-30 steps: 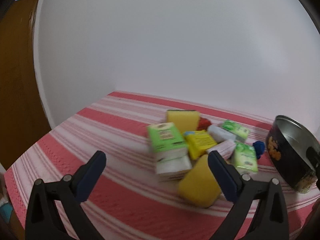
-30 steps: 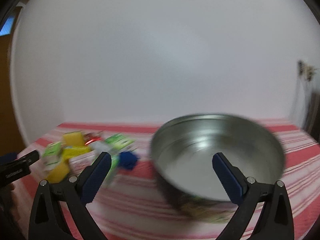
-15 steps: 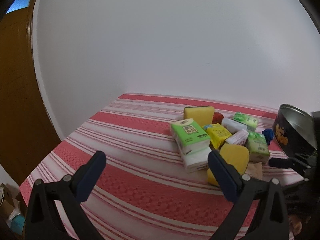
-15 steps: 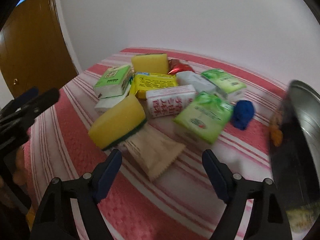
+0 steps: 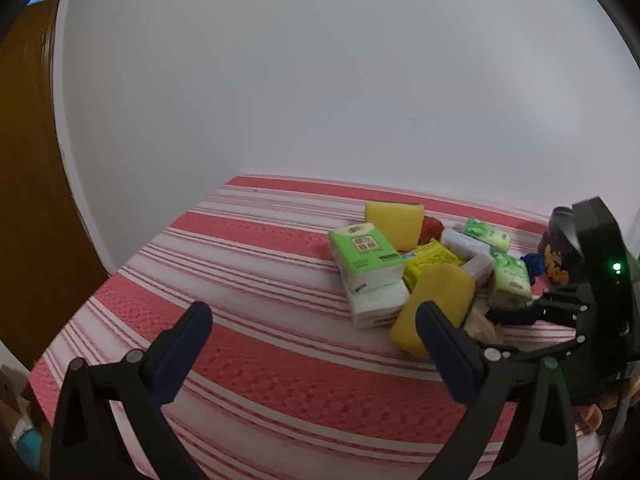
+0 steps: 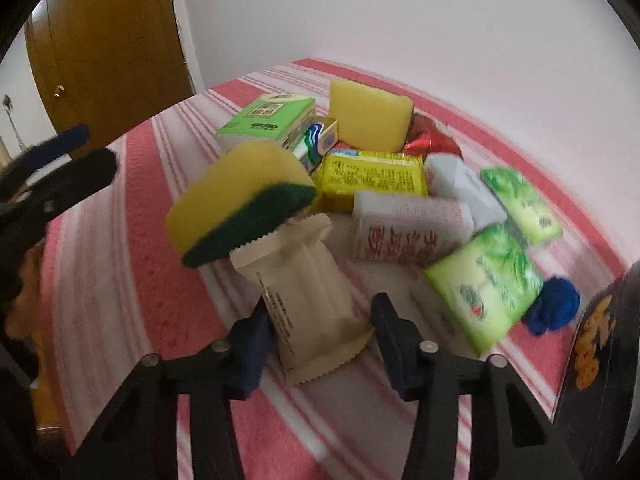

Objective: Organize objects
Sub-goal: 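Reach both grippers toward the pile of items beside the silver tin, then place the beige snack packet in the tin with the right gripper while the left gripper places the yellow sponge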

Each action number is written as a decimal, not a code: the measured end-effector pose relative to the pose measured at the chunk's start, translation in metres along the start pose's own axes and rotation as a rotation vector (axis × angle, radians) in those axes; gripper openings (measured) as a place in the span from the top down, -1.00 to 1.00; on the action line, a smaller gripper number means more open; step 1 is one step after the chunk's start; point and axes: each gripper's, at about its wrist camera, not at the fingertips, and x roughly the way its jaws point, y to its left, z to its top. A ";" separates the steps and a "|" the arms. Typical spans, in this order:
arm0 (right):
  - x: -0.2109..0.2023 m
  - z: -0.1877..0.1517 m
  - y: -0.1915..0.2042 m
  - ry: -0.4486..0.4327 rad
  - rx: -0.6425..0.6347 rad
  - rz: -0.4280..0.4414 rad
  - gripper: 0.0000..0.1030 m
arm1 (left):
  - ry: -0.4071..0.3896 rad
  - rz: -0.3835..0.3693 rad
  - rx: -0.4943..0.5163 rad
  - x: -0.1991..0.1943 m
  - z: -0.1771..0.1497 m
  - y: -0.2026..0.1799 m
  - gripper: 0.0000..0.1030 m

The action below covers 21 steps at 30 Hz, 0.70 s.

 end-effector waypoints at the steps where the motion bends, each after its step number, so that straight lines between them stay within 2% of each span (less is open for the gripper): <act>1: -0.005 -0.006 -0.002 -0.008 0.013 0.021 0.24 | 0.001 -0.010 -0.008 0.001 0.000 -0.001 -1.00; 5: -0.023 -0.024 -0.010 -0.049 0.063 0.039 0.25 | 0.016 -0.035 -0.007 0.006 -0.001 -0.011 -1.00; 9: -0.051 -0.046 -0.015 -0.119 0.099 0.073 0.25 | 0.023 -0.078 0.050 0.007 -0.001 -0.030 -1.00; 11: -0.063 -0.056 -0.018 -0.153 0.114 0.060 0.25 | 0.031 -0.121 0.079 0.008 0.000 -0.043 -1.00; 16: -0.094 -0.081 -0.040 -0.255 0.207 0.052 0.25 | 0.056 -0.164 0.181 0.017 0.000 -0.077 -1.00; 19: -0.105 -0.087 -0.053 -0.293 0.238 -0.019 0.25 | 0.105 -0.197 0.240 0.033 -0.002 -0.100 -0.99; 20: -0.108 -0.088 -0.056 -0.308 0.254 -0.031 0.25 | 0.133 -0.195 0.247 0.042 -0.002 -0.106 -0.95; 21: -0.112 -0.088 -0.058 -0.317 0.267 -0.031 0.25 | 0.163 -0.196 0.251 0.050 -0.003 -0.112 -0.80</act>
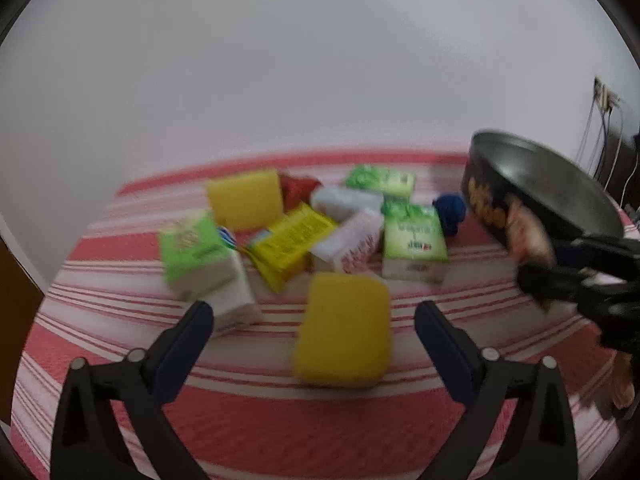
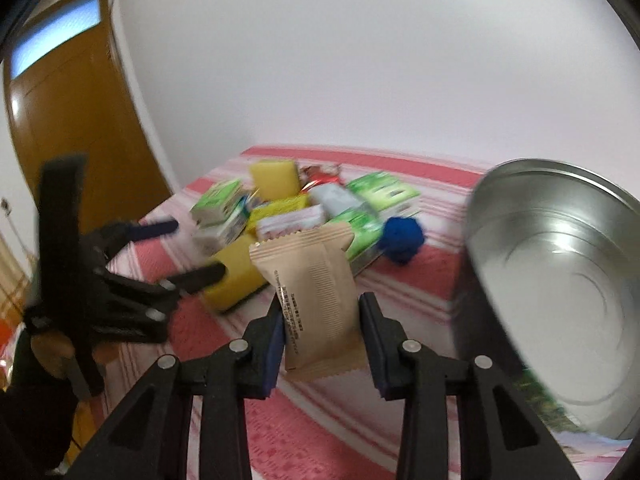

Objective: Organize objects
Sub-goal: 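Place the beige snack packet in the tin with the right gripper while the left gripper places the yellow sponge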

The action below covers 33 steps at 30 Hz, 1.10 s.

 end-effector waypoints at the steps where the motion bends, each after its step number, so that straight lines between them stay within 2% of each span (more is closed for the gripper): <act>1: -0.005 0.001 -0.007 -0.007 0.013 0.003 0.25 | 0.030 -0.005 -0.001 0.008 0.001 -0.003 -0.72; 5: -0.008 0.003 -0.015 -0.035 0.032 -0.012 0.25 | 0.132 -0.015 -0.017 0.039 0.000 -0.011 -0.28; 7: -0.012 0.000 -0.018 -0.047 0.035 -0.017 0.25 | 0.128 -0.048 -0.050 0.039 0.001 -0.008 -0.04; 10: -0.014 -0.001 -0.020 -0.063 0.040 -0.031 0.25 | 0.133 -0.052 -0.095 0.039 -0.001 -0.001 -0.03; 16: -0.047 0.007 -0.035 -0.199 0.099 -0.030 0.25 | -0.047 -0.023 -0.106 -0.002 0.006 -0.001 -0.03; 20: -0.080 0.012 -0.068 -0.281 0.166 -0.105 0.25 | -0.173 -0.052 -0.095 -0.033 0.030 -0.020 -0.03; 23: -0.099 0.010 -0.093 -0.297 0.179 -0.191 0.25 | -0.234 -0.110 -0.052 -0.050 0.051 -0.043 -0.03; 27: -0.123 -0.002 -0.137 -0.293 0.200 -0.328 0.25 | -0.250 -0.164 0.007 -0.046 0.071 -0.086 -0.04; 33: -0.130 -0.019 -0.184 -0.235 0.251 -0.395 0.25 | -0.225 -0.245 0.046 -0.022 0.091 -0.162 -0.04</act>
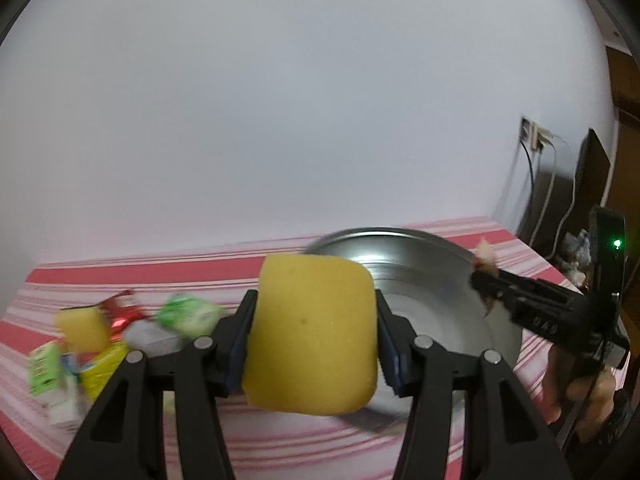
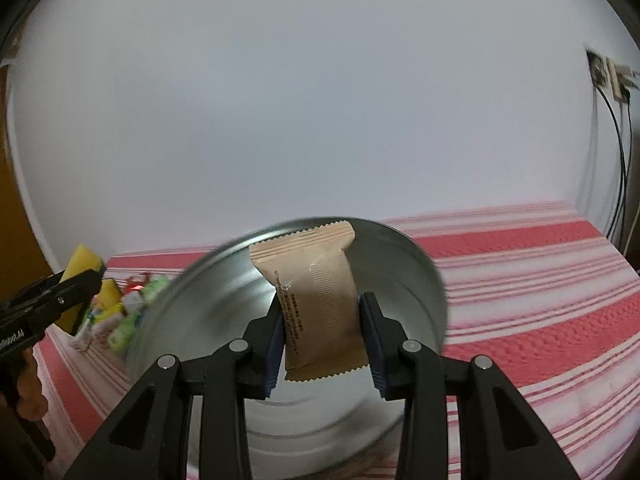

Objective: Organize objects
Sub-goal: 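Place the beige snack packet in the tin with the right gripper while the left gripper places the yellow sponge, then withdraw both grippers from the tin back toward the pile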

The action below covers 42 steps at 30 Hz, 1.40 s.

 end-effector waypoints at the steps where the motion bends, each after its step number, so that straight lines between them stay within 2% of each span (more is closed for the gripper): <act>1: 0.002 0.001 -0.002 0.005 -0.004 -0.003 0.25 | 0.006 0.002 0.010 0.009 0.002 -0.008 -0.04; 7: 0.022 0.001 0.005 0.072 -0.052 -0.053 0.25 | 0.098 -0.008 0.009 0.057 0.003 -0.044 -0.03; 10: 0.022 0.000 0.011 0.072 -0.089 -0.073 0.24 | 0.132 0.005 0.012 0.073 -0.003 -0.056 -0.03; 20: 0.028 -0.005 0.010 0.065 -0.136 -0.111 0.22 | 0.180 0.007 0.000 0.078 -0.014 -0.052 -0.04; 21: 0.028 -0.003 0.002 0.063 -0.128 -0.107 0.17 | 0.177 0.008 -0.005 0.077 -0.013 -0.051 -0.05; 22: 0.027 -0.004 -0.002 0.060 -0.118 -0.098 0.03 | 0.171 0.008 -0.008 0.075 -0.012 -0.051 -0.10; 23: 0.027 -0.003 -0.002 0.055 -0.114 -0.087 -0.08 | 0.160 0.014 -0.008 0.073 -0.011 -0.051 -0.32; 25: 0.021 -0.002 -0.004 0.022 -0.101 -0.091 -0.27 | 0.131 0.056 -0.014 0.067 -0.010 -0.050 -0.51; 27: 0.013 -0.001 -0.012 -0.007 -0.069 -0.074 -0.35 | 0.115 0.069 -0.027 0.062 -0.009 -0.045 -0.78; 29: 0.007 0.002 -0.025 -0.044 -0.008 -0.051 -0.39 | 0.106 0.052 -0.056 0.057 -0.007 -0.039 -0.95; 31: 0.007 0.004 -0.026 -0.056 0.030 -0.050 -0.39 | 0.085 0.053 -0.070 0.051 -0.006 -0.035 -0.96; 38: -0.018 -0.002 -0.029 -0.093 0.124 -0.023 -0.39 | -0.011 0.203 0.047 0.036 -0.002 -0.050 -0.96; 42: -0.027 -0.003 -0.023 -0.150 0.123 -0.025 -0.39 | -0.067 0.266 0.054 0.025 -0.004 -0.044 -0.99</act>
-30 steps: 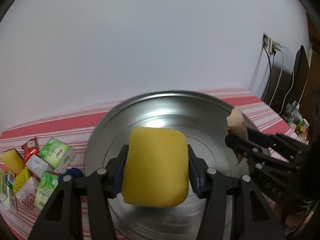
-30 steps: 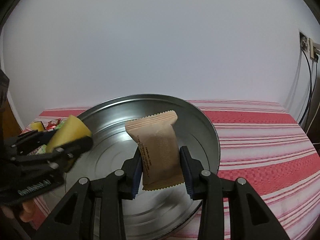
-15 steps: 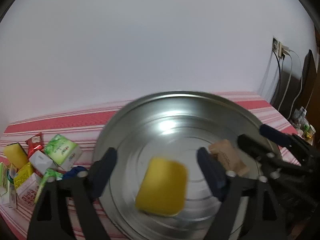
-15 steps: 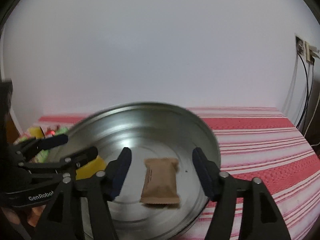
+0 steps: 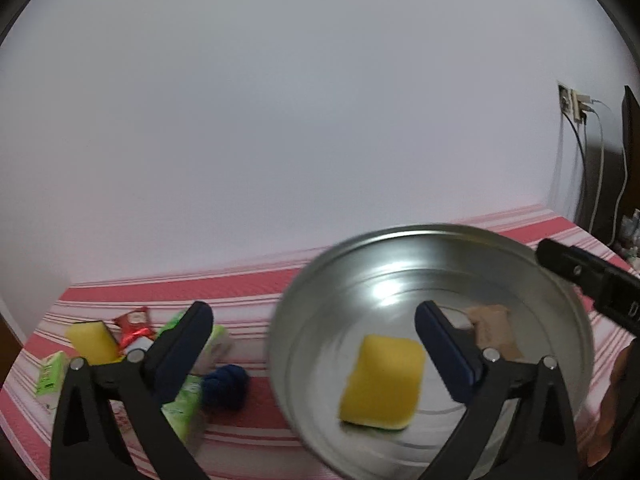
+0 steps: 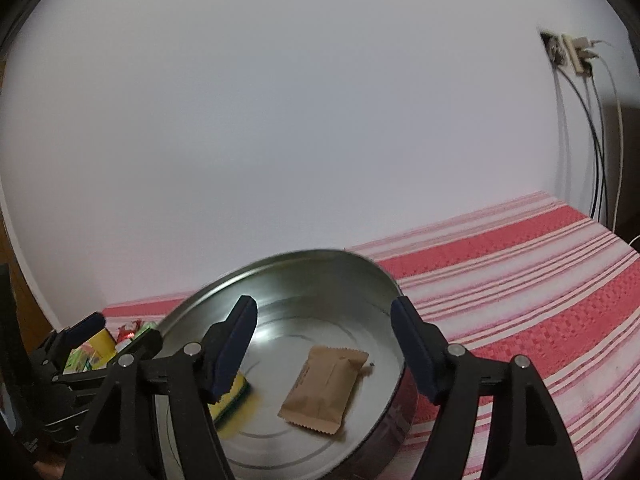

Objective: Organize objects
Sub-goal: 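Withdraw both grippers from the tin back toward the pile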

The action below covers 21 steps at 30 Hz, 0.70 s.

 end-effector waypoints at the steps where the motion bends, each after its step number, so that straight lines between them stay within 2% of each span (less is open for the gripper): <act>1: -0.003 -0.001 0.002 -0.015 -0.004 -0.005 -0.39 | -0.002 0.008 -0.008 0.000 0.000 0.004 -0.99; 3: -0.010 -0.005 0.008 -0.061 -0.024 -0.014 -0.39 | 0.001 0.027 -0.033 0.000 -0.002 0.013 -0.99; 4: -0.014 -0.008 0.012 -0.093 -0.038 -0.032 -0.39 | 0.014 0.081 -0.062 -0.001 -0.002 0.017 -0.99; 8: -0.025 -0.012 0.029 -0.167 -0.083 -0.084 -0.39 | 0.011 0.132 -0.089 -0.003 -0.006 0.033 -0.99; 11: -0.024 -0.015 0.037 -0.192 -0.098 -0.126 -0.39 | 0.006 0.171 -0.084 -0.004 -0.010 0.040 -0.99; 16: -0.037 -0.021 0.042 -0.209 -0.060 -0.134 -0.39 | -0.001 0.213 -0.071 -0.015 -0.021 0.052 -0.99; 21: -0.058 -0.033 0.055 -0.255 -0.083 -0.158 -0.39 | 0.005 0.239 -0.078 -0.024 -0.029 0.073 -0.99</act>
